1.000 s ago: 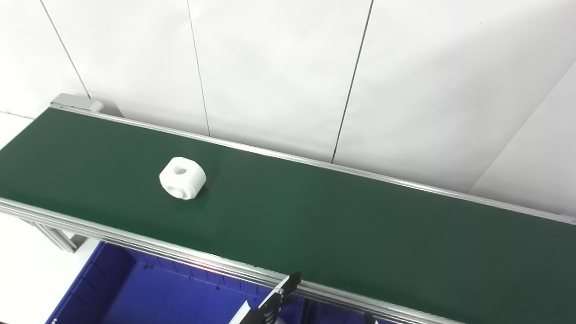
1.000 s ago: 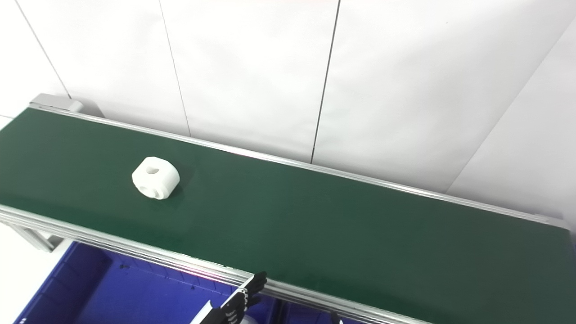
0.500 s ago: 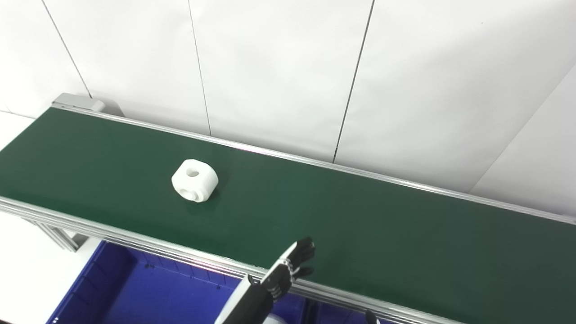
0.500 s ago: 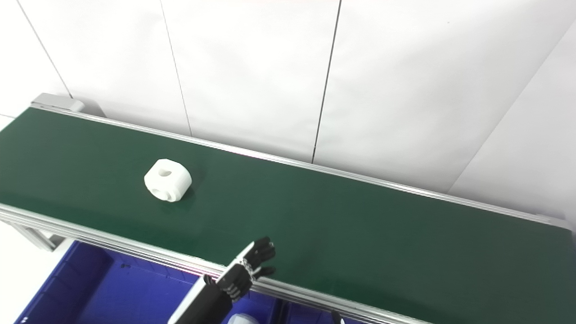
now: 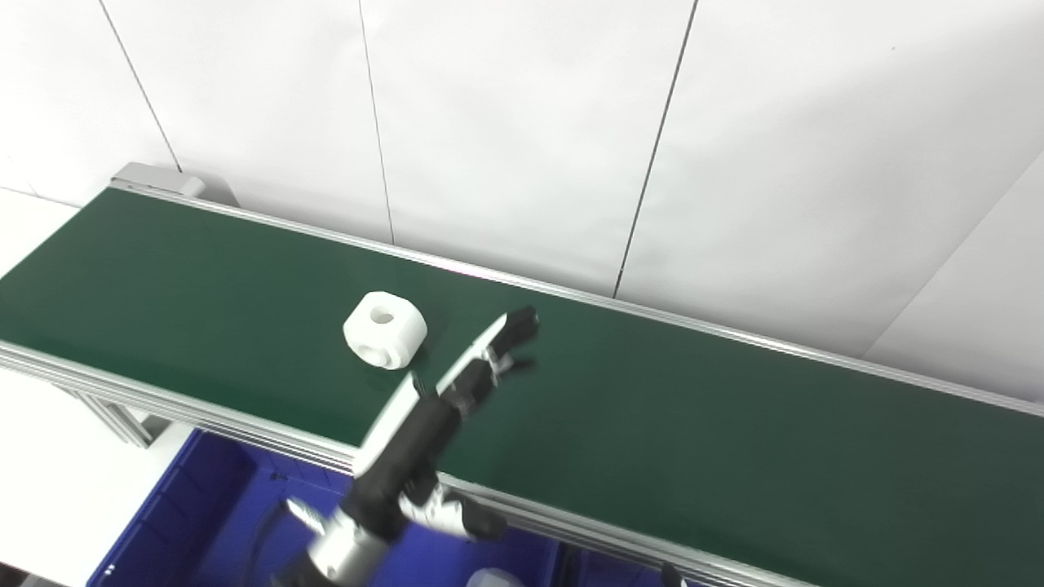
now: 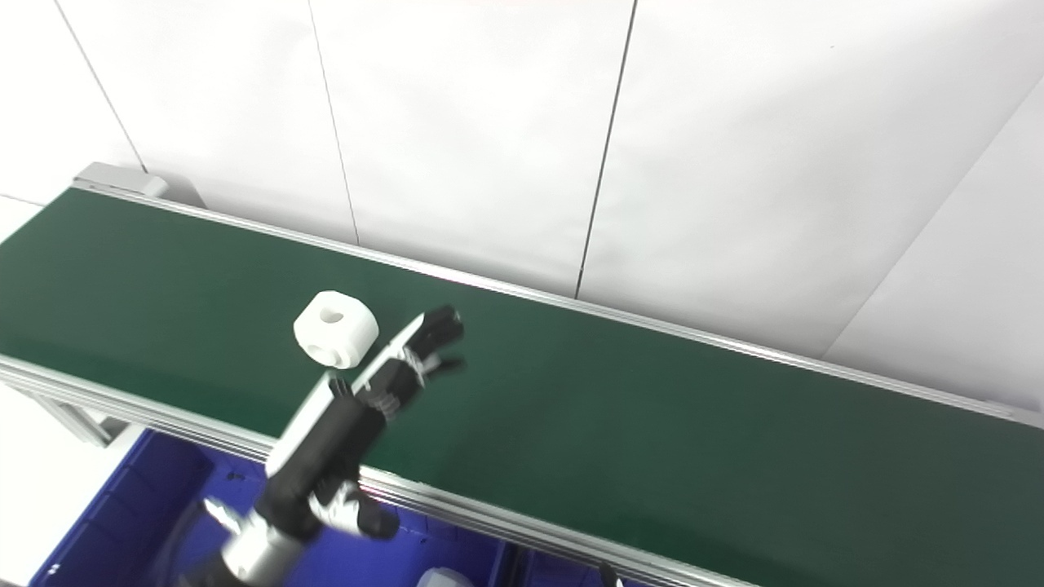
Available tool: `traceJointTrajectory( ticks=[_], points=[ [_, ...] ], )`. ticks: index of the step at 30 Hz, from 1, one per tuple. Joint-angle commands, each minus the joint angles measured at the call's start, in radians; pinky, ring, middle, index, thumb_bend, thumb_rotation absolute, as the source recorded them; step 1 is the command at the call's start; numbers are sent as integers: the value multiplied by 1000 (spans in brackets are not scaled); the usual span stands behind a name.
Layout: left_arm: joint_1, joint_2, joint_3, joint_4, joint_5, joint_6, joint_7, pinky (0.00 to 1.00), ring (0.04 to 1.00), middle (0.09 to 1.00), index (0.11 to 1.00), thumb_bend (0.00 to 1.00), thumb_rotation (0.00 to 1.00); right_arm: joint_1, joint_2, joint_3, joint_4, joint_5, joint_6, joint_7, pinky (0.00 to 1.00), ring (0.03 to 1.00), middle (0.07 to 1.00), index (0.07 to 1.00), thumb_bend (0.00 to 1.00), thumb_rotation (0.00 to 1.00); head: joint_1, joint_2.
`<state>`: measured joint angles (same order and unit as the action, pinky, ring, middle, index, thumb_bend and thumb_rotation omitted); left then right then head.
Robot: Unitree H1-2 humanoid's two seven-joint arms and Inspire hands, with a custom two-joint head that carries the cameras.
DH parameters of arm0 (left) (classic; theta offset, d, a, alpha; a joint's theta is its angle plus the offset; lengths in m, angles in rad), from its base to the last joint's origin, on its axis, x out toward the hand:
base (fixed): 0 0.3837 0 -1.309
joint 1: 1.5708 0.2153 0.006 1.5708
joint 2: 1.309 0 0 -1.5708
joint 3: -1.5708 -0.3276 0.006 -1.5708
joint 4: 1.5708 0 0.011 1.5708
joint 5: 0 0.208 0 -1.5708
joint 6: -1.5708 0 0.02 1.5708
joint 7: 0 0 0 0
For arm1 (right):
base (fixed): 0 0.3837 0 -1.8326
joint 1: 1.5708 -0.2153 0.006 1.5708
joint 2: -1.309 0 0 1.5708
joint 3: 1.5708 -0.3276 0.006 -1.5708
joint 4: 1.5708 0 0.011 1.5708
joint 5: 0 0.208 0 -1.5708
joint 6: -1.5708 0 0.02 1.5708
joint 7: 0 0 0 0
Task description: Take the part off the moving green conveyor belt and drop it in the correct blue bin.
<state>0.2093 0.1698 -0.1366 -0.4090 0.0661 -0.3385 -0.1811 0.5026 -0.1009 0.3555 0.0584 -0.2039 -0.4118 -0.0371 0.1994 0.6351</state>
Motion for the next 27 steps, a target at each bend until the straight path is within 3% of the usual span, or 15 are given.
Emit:
traceJointTrajectory(
  ticks=[1, 8, 11, 15, 19, 27],
  points=[
    [-53, 23, 17, -21, -7, -5, -6, 951, 968, 945, 917, 945, 600, -2, 10, 3, -15, 10, -52, 10, 1000, 1000, 1000, 1000, 782, 881, -1, -1],
    [-224, 135, 76, 0, 62, 68, -46, 970, 972, 943, 891, 958, 471, -7, 14, 1, -5, 19, -51, 22, 1000, 1000, 1000, 1000, 788, 876, -3, -7],
    [-279, 187, 84, -2, 125, 110, -74, 942, 962, 936, 888, 960, 474, -6, 17, 1, -2, 24, -51, 27, 1000, 1000, 1000, 1000, 790, 872, -5, -7],
    [-370, 273, 76, 23, 213, 140, -129, 884, 946, 911, 868, 983, 408, -6, 18, 0, -3, 25, -51, 32, 1000, 1000, 1000, 1000, 787, 869, -6, -5],
    [-457, 352, 54, 76, 319, 101, -172, 860, 905, 875, 845, 1000, 381, -6, 20, 0, -3, 26, -51, 35, 1000, 995, 1000, 1000, 792, 869, -8, -5],
    [-568, 430, -13, 198, 471, 42, -219, 815, 842, 822, 802, 1000, 337, -2, 21, 0, -13, 20, -49, 36, 1000, 987, 1000, 1000, 794, 869, -14, 0]
  ],
)
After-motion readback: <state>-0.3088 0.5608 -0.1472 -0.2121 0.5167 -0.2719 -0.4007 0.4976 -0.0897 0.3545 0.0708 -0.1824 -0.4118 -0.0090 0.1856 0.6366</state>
